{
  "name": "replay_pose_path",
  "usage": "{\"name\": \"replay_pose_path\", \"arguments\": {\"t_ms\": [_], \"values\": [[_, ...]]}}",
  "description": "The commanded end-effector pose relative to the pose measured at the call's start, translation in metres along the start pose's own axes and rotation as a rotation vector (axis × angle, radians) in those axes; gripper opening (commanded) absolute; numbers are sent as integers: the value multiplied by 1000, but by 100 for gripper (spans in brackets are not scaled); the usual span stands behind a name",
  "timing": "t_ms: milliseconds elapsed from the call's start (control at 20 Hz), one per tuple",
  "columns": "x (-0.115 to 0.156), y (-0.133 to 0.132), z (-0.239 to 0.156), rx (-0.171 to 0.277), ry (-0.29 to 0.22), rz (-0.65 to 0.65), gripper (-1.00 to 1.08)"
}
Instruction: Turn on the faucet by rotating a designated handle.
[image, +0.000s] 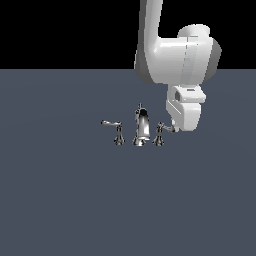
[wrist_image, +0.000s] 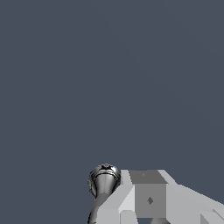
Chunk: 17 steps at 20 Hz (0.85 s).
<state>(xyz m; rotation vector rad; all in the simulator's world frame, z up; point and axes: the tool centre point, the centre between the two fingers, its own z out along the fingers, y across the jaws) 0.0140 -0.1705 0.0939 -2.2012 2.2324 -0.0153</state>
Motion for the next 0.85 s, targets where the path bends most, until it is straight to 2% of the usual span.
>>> {"name": "replay_pose_path", "arguments": {"t_ms": [0, 150, 800], "values": [[-2, 13, -1, -10, -2, 3, -100], [1, 12, 0, -8, -1, 7, -100], [-46, 35, -1, -11, -2, 5, -100]]}}
